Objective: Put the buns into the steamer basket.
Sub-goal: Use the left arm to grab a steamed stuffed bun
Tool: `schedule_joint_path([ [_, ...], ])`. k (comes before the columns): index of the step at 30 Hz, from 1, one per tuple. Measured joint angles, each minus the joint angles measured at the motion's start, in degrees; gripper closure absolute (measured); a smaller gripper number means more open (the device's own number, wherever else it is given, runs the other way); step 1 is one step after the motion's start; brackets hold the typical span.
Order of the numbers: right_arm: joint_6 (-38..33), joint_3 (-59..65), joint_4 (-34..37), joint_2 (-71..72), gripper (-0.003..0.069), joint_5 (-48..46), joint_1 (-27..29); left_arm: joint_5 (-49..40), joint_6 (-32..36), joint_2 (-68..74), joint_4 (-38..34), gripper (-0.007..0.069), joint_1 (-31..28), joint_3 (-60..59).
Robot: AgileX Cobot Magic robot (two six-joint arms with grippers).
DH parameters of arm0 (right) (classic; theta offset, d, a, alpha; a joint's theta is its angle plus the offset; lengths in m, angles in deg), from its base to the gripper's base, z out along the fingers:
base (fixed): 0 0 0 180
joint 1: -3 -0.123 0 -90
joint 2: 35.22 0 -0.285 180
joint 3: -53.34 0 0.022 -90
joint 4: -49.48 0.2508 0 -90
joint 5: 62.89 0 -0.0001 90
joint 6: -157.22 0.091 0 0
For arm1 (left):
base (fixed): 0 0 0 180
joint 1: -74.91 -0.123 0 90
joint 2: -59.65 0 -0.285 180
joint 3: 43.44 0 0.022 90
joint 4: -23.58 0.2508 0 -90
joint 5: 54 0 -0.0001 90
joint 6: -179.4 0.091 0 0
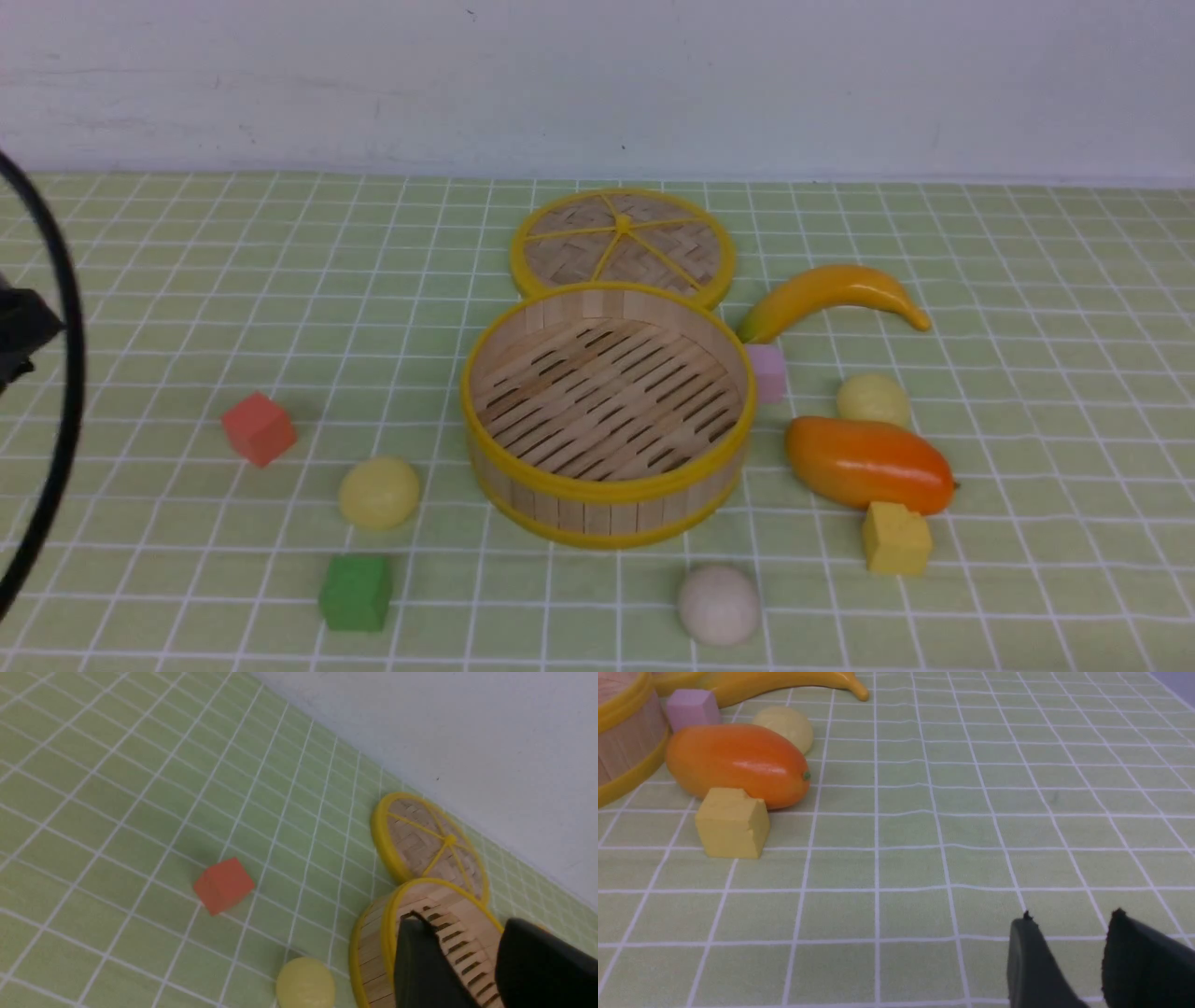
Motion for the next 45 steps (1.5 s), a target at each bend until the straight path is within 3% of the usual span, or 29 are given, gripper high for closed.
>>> schedule_joint_path([
  [6, 0.0, 0.0, 0.0, 0.0, 0.0419, 0.0, 0.0, 0.7, 3.1, 10.0, -0.1, 0.0387, 5.1, 1.2],
  [16, 0.0, 0.0, 0.0, 0.0, 0.0419, -0.1, 0.0, -22.5, 11.4, 34.5, -0.9, 0.0387, 7.5, 22.2],
  [22, 0.0, 0.0, 0.0, 0.0, 0.0419, -0.1, 0.0, -28.6, 16.7, 45.6, -3.6, 0.0387, 8.3, 29.6],
  [32, 0.0, 0.0, 0.0, 0.0, 0.0419, -0.1, 0.0, -32.2, 17.1, 58.4, 0.0, 0.0387, 10.2, 37.9],
  [45, 0.0, 0.0, 0.0, 0.0, 0.0419, 0.0, 0.0, -28.8, 16.5, 64.1, 0.3, 0.0393, 10.2, 38.9],
])
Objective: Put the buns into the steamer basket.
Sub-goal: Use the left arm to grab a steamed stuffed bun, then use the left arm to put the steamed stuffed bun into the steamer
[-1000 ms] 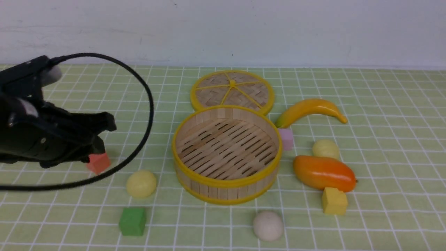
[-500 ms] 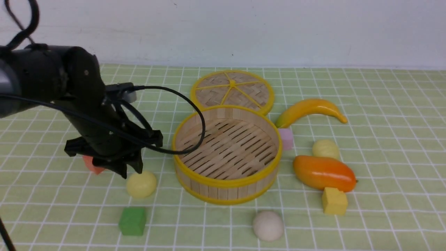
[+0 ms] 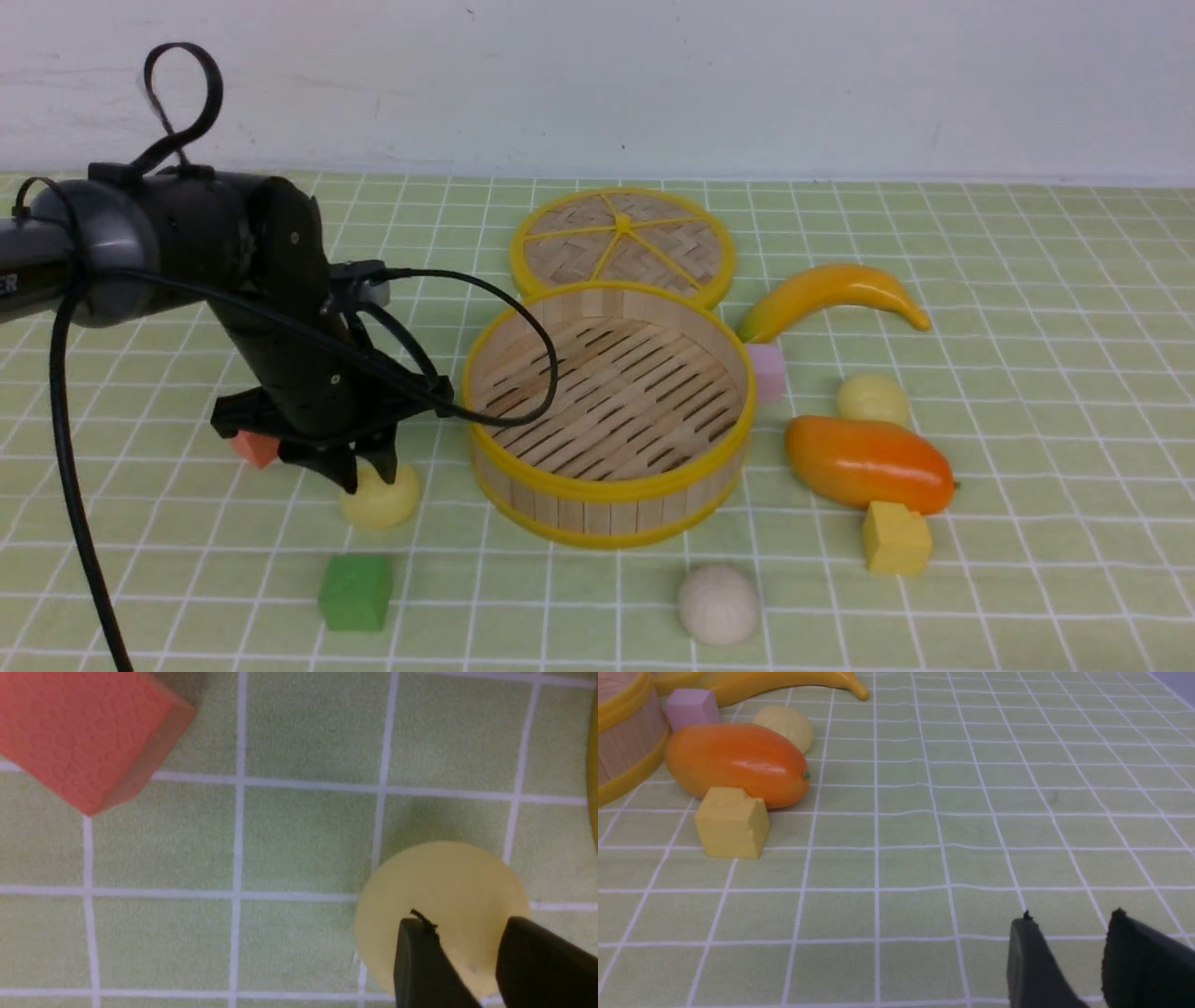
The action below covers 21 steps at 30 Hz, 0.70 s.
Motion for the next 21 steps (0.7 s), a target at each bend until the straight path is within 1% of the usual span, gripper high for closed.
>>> schedule_joint_path([
  [4, 0.0, 0.0, 0.0, 0.0, 0.0419, 0.0, 0.0, 0.0, 0.0, 0.6, -0.1, 0.0431, 0.0, 0.1],
  [7, 0.0, 0.0, 0.0, 0.0, 0.0419, 0.0, 0.0, -0.4, 0.0, 0.6, -0.1, 0.0522, 0.0, 0.1],
  [9, 0.0, 0.0, 0.0, 0.0, 0.0419, 0.0, 0.0, -0.4, 0.0, 0.6, -0.1, 0.0557, 0.0, 0.1],
  [11, 0.0, 0.0, 0.0, 0.0, 0.0419, 0.0, 0.0, -0.9, 0.0, 0.6, -0.1, 0.0622, 0.0, 0.1],
  [12, 0.0, 0.0, 0.0, 0.0, 0.0419, 0.0, 0.0, -1.3, 0.0, 0.6, -0.1, 0.0638, 0.0, 0.2],
  [18, 0.0, 0.0, 0.1, 0.0, 0.0419, 0.0, 0.0, -4.7, 0.4, -0.4, 0.1, 0.0638, 0.0, 3.2],
  [21, 0.0, 0.0, 0.0, 0.0, 0.0419, 0.0, 0.0, -7.5, 0.5, -2.0, 0.1, 0.0638, 0.0, 7.6],
])
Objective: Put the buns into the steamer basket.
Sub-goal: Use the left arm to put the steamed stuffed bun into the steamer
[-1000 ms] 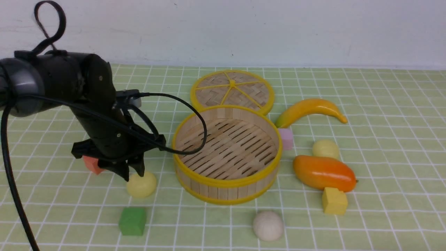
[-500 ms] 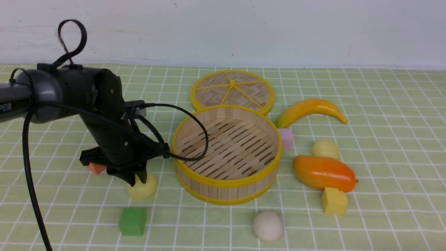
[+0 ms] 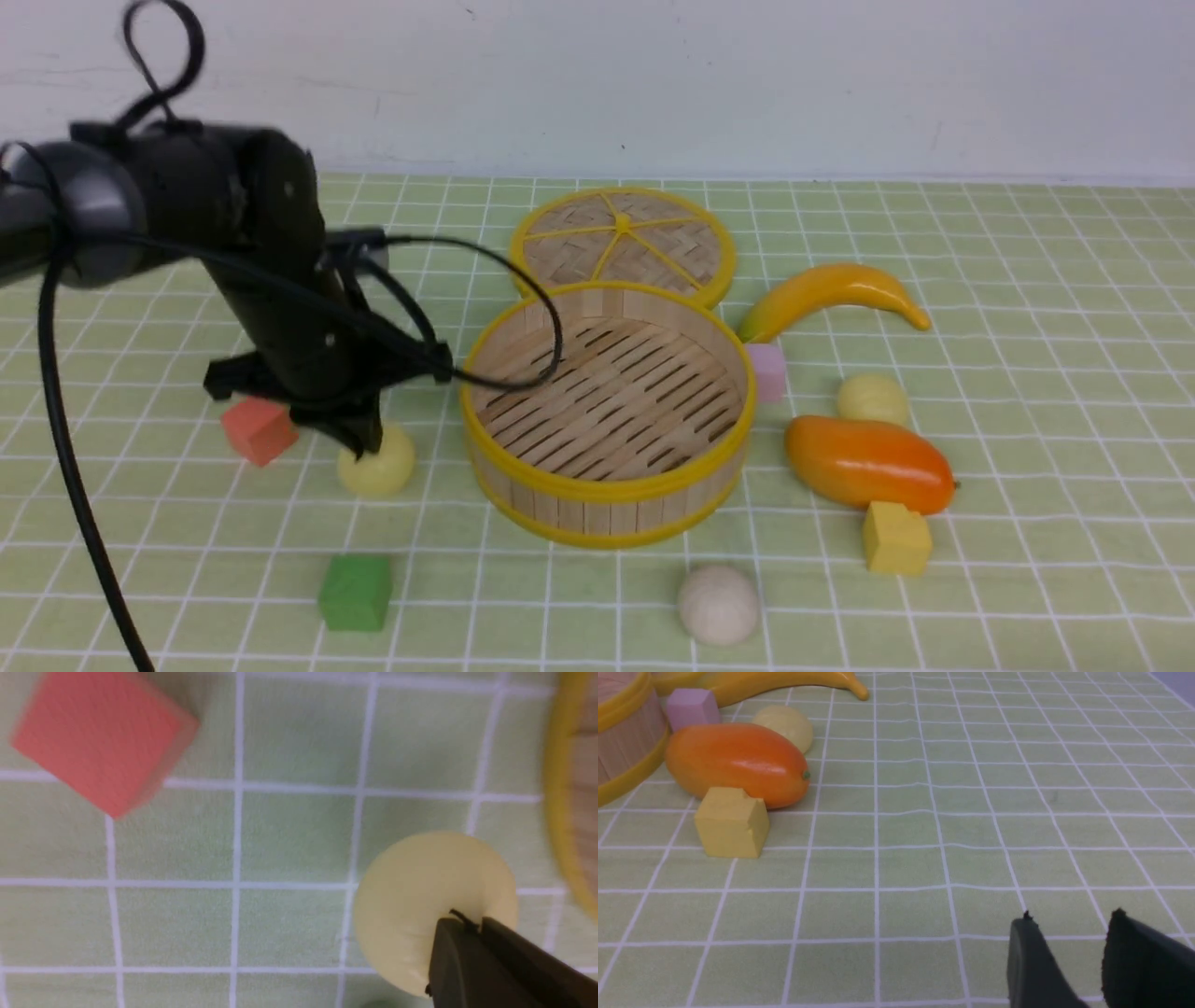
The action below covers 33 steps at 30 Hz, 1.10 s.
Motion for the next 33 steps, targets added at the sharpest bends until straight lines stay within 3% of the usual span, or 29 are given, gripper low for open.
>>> schedule_joint_path([
  [6, 0.0, 0.0, 0.0, 0.0, 0.0419, 0.0, 0.0, -3.2, 1.2, -2.0, -3.5, 0.0638, 0.0, 7.6],
  [11, 0.0, 0.0, 0.0, 0.0, 0.0419, 0.0, 0.0, -3.6, 8.9, -1.4, -20.6, 0.0638, 0.0, 9.3],
  [14, 0.0, 0.0, 0.0, 0.0, 0.0419, 0.0, 0.0, -3.5, 12.4, 1.2, -25.9, 0.0638, 0.0, 9.4],
  [26, 0.0, 0.0, 0.0, 0.0, 0.0419, 0.0, 0.0, 0.2, 13.2, 9.2, -27.5, 0.0589, 0.0, 9.4],
  [33, 0.0, 0.0, 0.0, 0.0, 0.0419, 0.0, 0.0, 0.3, 13.1, 9.2, -27.9, 0.0459, 0.0, 9.4],
])
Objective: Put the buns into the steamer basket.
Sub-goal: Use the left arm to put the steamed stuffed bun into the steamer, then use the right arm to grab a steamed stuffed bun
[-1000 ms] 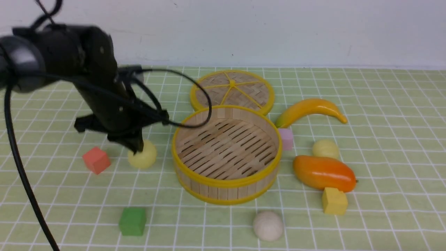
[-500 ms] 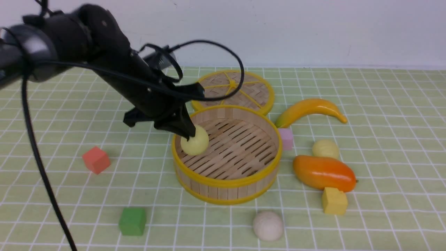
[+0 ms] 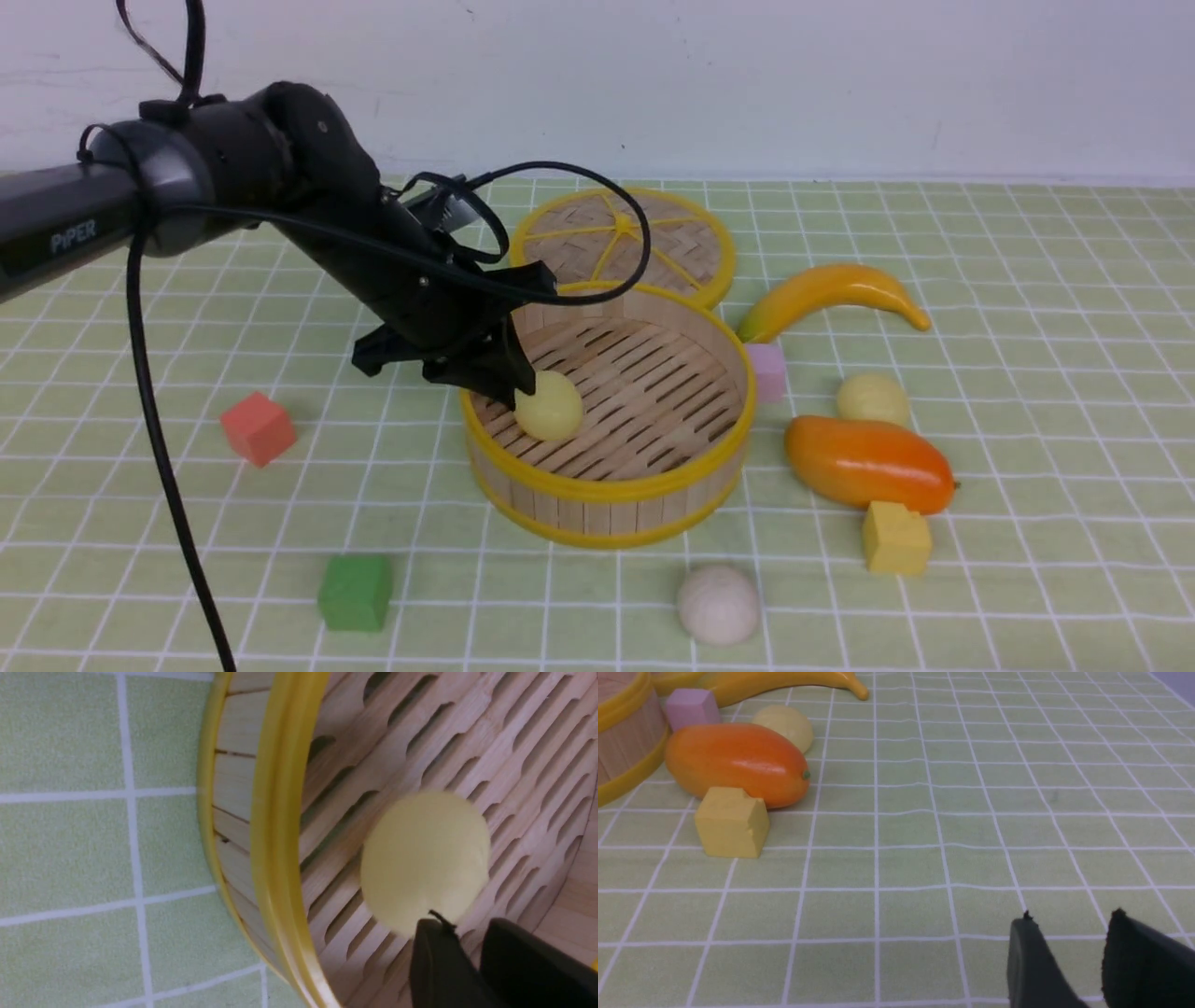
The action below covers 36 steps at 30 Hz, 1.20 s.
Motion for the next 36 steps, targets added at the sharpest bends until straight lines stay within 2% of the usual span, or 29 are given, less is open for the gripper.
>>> schedule_joint_path([
  [2, 0.0, 0.0, 0.0, 0.0, 0.0419, -0.1, 0.0, -2.4, 1.3, -0.2, 0.2, 0.0400, 0.0, 0.5],
  [6, 0.0, 0.0, 0.0, 0.0, 0.0419, -0.1, 0.0, -8.9, 2.1, -3.7, 3.7, 0.0358, 0.0, 2.5],
  [11, 0.0, 0.0, 0.0, 0.0, 0.0419, -0.1, 0.0, -14.5, 2.2, -13.6, 6.4, 0.0361, -0.1, 3.3],
  [21, 0.0, 0.0, 0.0, 0.0, 0.0419, -0.1, 0.0, -16.7, 1.7, -48.8, 8.5, 0.0412, -0.1, -3.2],
  [24, 0.0, 0.0, 0.0, 0.0, 0.0419, 0.0, 0.0, -15.1, -1.1, -66.1, 13.9, 0.0414, -0.1, -12.1],
  [29, 0.0, 0.0, 0.0, 0.0, 0.0419, 0.0, 0.0, -5.4, -7.4, -93.8, 24.2, 0.0414, -0.1, -28.5],
  [30, 0.0, 0.0, 0.0, 0.0, 0.0419, 0.0, 0.0, -4.9, -7.8, -95.9, 25.0, 0.0414, -0.1, -29.2],
  [31, 0.0, 0.0, 0.0, 0.0, 0.0419, 0.0, 0.0, -3.5, -11.1, -101.6, 27.5, 0.0419, -0.1, -33.8],
  [33, 0.0, 0.0, 0.0, 0.0, 0.0419, 0.0, 0.0, -2.9, -16.1, -109.4, 31.2, 0.0449, 0.0, -39.3],
  [36, 0.0, 0.0, 0.0, 0.0, 0.0419, 0.0, 0.0, -3.1, -18.5, -114.9, 32.6, 0.0529, 0.9, -45.0],
])
